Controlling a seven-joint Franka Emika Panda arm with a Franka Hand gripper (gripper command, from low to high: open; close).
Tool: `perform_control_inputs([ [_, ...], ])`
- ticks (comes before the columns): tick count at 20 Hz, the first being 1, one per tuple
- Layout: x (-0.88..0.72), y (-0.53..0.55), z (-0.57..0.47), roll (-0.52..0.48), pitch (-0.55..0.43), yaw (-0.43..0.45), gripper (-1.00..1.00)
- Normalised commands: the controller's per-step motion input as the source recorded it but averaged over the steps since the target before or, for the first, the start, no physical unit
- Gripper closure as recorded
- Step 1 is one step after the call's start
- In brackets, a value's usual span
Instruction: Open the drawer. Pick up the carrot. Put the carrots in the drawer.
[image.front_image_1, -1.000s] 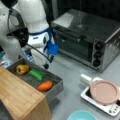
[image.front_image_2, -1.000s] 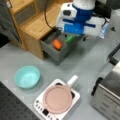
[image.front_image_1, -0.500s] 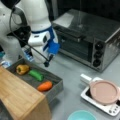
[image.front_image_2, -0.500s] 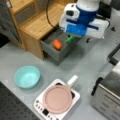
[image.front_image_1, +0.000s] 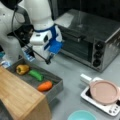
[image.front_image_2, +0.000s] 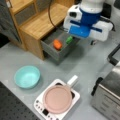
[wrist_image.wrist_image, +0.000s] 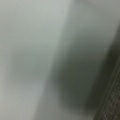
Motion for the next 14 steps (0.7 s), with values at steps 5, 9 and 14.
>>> perform_control_inputs([
  [5,0.26,0.04,0.21,0.39,0.295,-0.33,-1.0],
  [9,0.27,0.05,0.08,0.257,0.251,-0.316,-1.0],
  [14,0.25,0.08,-0.05,0.129,0.157,-0.225,-1.0],
])
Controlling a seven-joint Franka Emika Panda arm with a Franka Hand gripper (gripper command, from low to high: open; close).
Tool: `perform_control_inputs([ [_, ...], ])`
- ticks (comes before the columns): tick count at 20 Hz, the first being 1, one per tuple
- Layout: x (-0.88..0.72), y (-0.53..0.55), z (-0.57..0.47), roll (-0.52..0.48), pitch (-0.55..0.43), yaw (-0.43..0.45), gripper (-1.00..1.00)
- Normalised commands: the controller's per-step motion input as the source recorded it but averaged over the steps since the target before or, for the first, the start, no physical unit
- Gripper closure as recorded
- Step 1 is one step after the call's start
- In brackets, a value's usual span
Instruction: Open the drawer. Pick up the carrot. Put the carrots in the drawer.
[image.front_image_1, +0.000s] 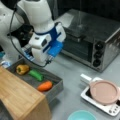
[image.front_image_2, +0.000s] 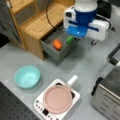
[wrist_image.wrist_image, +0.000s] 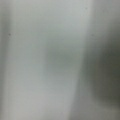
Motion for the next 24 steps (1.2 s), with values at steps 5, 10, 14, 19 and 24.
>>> perform_control_inputs([
  [5,0.19,0.1,-0.15,0.068,0.041,-0.154,-1.0],
  [10,0.11,0.11,-0.08,0.056,0.024,-0.133,-1.0],
  [14,0.07,0.15,0.02,0.022,0.026,-0.148,-1.0],
  [19,0.03,0.16,0.02,0.015,-0.001,-0.14,-1.0],
  [24,-0.09,0.16,-0.06,0.01,-0.042,-0.134,-1.0],
])
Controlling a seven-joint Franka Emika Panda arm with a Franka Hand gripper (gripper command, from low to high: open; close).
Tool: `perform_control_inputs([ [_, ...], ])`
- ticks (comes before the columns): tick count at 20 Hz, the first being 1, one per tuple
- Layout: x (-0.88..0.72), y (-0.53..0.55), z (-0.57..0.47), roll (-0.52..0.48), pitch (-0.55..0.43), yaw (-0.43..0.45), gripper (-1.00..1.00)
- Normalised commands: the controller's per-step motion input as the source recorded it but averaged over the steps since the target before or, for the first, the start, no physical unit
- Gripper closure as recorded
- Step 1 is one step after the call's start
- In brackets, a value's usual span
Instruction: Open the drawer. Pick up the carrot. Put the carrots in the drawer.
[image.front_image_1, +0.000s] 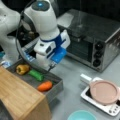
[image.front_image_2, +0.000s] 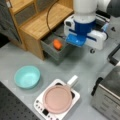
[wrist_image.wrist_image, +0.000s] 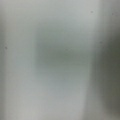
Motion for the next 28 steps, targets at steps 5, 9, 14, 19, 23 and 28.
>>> perform_control_inputs([
  [5,-0.15,0.11,-0.11,-0.01,-0.06,-0.109,-1.0],
  [9,-0.21,0.09,-0.13,0.01,-0.099,-0.117,-1.0],
  [14,-0.36,0.06,-0.09,0.0,-0.096,-0.11,-1.0],
  [19,-0.46,0.03,-0.02,-0.041,-0.062,-0.079,-1.0],
  [23,-0.37,0.01,0.0,-0.053,-0.054,-0.066,-1.0],
  [28,-0.12,-0.04,-0.12,-0.049,-0.076,-0.05,-1.0],
])
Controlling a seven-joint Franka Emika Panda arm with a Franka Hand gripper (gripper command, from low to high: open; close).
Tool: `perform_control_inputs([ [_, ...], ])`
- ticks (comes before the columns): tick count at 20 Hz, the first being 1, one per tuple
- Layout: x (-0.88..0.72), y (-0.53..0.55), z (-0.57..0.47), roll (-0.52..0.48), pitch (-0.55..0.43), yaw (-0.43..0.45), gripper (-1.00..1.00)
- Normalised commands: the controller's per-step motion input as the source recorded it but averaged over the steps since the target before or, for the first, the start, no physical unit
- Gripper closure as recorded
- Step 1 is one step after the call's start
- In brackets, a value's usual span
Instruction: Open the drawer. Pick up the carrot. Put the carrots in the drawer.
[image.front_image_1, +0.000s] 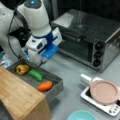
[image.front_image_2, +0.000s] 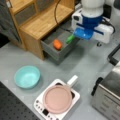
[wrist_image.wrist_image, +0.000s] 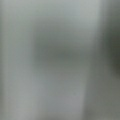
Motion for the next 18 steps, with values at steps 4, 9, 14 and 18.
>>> perform_control_inputs([
  [4,0.06,-0.11,-0.21,-0.049,-0.086,-0.018,-1.0],
  [9,0.09,-0.15,-0.18,-0.047,-0.079,0.032,-1.0],
  [14,0.03,-0.12,-0.05,-0.048,-0.038,0.073,-1.0],
  [18,0.03,-0.11,-0.01,-0.077,-0.029,0.083,-1.0],
])
